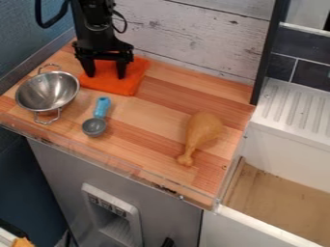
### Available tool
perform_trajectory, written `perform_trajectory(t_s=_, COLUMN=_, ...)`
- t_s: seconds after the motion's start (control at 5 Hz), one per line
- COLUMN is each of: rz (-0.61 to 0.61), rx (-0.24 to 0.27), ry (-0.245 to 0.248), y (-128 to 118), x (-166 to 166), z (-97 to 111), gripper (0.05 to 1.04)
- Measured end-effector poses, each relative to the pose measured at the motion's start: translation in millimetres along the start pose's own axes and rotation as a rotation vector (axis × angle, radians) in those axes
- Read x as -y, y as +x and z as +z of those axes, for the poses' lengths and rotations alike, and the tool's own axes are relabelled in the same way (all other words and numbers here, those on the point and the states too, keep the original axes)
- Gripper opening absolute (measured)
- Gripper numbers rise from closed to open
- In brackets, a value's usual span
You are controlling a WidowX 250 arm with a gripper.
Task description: Move the orange towel to the right
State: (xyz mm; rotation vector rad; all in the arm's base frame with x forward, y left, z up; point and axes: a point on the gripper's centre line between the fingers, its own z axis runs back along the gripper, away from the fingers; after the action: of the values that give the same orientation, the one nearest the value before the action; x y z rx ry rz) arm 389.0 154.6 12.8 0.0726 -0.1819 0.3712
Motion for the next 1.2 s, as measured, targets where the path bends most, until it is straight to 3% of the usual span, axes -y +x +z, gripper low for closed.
perform_trajectory(t_s=0.8, rz=-0.184, rx=-0.001, ry=-0.080, y=-24.3, x=82.8, z=4.9, gripper=1.000)
perform_trajectory(t_s=1.2, rz=-0.237, rx=0.001, ry=-0.083, y=-51.1, x=95.8, z=16.3, gripper=0.999)
